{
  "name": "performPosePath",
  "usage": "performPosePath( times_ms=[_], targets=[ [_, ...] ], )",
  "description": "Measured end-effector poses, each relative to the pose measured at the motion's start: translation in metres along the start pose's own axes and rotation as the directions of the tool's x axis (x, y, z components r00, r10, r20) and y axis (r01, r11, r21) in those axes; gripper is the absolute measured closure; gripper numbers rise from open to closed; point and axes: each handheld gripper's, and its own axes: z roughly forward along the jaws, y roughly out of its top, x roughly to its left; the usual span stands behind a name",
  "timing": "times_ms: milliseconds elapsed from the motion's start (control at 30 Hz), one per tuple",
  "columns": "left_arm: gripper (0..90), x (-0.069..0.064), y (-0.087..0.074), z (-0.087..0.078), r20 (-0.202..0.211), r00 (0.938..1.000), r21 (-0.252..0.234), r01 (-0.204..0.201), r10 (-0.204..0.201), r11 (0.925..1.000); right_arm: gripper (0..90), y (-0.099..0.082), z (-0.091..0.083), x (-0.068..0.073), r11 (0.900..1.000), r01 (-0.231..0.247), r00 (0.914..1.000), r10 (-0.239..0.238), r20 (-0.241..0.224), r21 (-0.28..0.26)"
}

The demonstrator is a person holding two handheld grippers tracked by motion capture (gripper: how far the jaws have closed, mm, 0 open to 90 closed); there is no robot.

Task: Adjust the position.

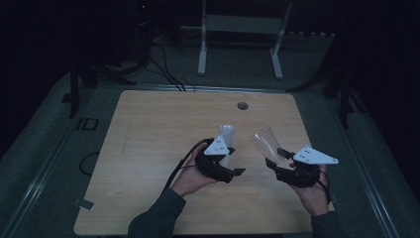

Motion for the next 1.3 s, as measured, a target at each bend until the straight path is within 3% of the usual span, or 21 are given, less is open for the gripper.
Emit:
performPosePath(
  times_ms=[400,700,1300],
  targets=[
    [25.3,0.000,0.004,0.001,0.007,0.9997,-0.017,0.024,-0.024,0.9996,41.8,0.002,0.002,0.009,0.9975,0.024,0.9979,-0.020,0.062,-0.066],
    [25.2,0.000,0.010,0.002,0.012,0.9995,-0.023,0.030,-0.030,0.9993,41.8,0.001,0.003,0.012,0.9954,0.028,0.9963,-0.021,0.083,-0.092],
    [24.6,0.004,0.029,0.004,0.039,0.9947,-0.093,0.098,-0.095,0.9909,41.8,-0.004,-0.001,0.012,0.9829,-0.014,0.9938,0.034,0.106,-0.184]
  ],
)
